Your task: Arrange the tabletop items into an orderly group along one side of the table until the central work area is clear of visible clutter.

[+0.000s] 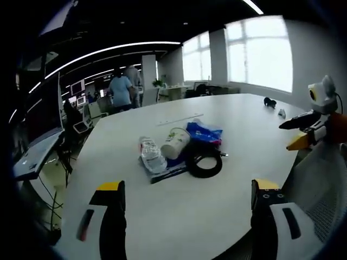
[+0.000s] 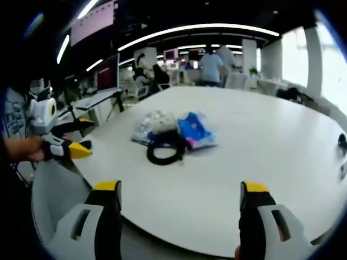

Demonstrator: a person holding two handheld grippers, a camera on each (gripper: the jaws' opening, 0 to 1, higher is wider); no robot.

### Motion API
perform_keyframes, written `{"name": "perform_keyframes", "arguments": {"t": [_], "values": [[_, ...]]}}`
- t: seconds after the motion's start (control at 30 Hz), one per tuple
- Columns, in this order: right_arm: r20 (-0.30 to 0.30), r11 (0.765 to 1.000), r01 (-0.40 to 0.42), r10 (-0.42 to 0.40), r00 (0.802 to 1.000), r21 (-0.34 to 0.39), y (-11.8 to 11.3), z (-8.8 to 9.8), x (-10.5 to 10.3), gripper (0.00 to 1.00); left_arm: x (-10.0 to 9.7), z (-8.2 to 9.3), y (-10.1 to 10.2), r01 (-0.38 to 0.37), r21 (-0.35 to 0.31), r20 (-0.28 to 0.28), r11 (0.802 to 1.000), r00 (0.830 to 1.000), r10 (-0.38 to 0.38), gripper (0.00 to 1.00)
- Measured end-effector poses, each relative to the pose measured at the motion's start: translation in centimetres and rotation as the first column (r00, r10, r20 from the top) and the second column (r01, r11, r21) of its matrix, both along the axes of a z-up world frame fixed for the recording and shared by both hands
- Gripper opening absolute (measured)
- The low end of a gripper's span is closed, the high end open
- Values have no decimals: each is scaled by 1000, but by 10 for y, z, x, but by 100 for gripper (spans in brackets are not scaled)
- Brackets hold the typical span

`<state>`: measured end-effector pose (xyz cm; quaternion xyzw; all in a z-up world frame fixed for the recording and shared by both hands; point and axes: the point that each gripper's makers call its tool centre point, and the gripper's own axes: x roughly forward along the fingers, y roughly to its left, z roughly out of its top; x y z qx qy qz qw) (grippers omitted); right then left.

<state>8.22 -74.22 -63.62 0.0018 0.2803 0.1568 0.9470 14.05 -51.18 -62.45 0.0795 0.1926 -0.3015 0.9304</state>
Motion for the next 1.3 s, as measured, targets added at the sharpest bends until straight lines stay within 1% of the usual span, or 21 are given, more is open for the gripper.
{"name": "perform_keyframes", "arguments": {"t": [0.17, 0.2, 0.23, 0.27, 0.37, 0.47, 0.57, 0.63, 0.8, 0.97, 1.3], "values": [[-27, 1000, -21, 21, 999, -11, 3, -7, 2, 87, 1, 0, 1, -11, -1, 0, 1000, 1000, 11, 96], [-22, 1000, -22, 22, 1000, -17, 2, -5, 3, 83, 1, 0, 1, -10, 0, 1, 1000, 1000, 10, 96], [29, 999, -24, 25, 999, -21, 2, 2, 7, 82, 1, 0, 1, -10, 2, 3, 1000, 1000, 10, 96], [25, 1000, -27, 28, 999, -14, 3, 2, 6, 82, 2, 1, 2, -14, -4, 0, 1000, 1000, 14, 96], [-33, 998, -56, 56, 998, -14, 9, -9, 3, 83, 4, 1, 6, -36, -10, -4, 999, 999, 35, 95], [-29, 998, -70, 69, 997, -4, 11, -9, 6, 84, 4, 1, 6, -39, -11, -5, 999, 999, 39, 95], [-54, 997, -78, 79, 995, 15, 13, -14, 7, 84, 4, 1, 6, -36, -5, -4, 999, 999, 36, 95], [-69, 997, -74, 76, 995, 32, 13, -16, 7, 84, 5, 1, 7, -39, -5, -1, 999, 999, 39, 95], [-71, 997, -59, 63, 995, 58, 12, -15, 7, 84, 6, 0, 8, -50, -11, -6, 999, 999, 50, 94], [-69, 997, -55, 59, 996, 56, 11, -15, 8, 84, 5, -1, 6, -38, 3, -6, 999, 999, 38, 93], [-66, 997, -49, 52, 996, 52, 9, -15, 9, 83, 6, 0, 6, -37, -1, -3, 999, 999, 37, 92]]}}
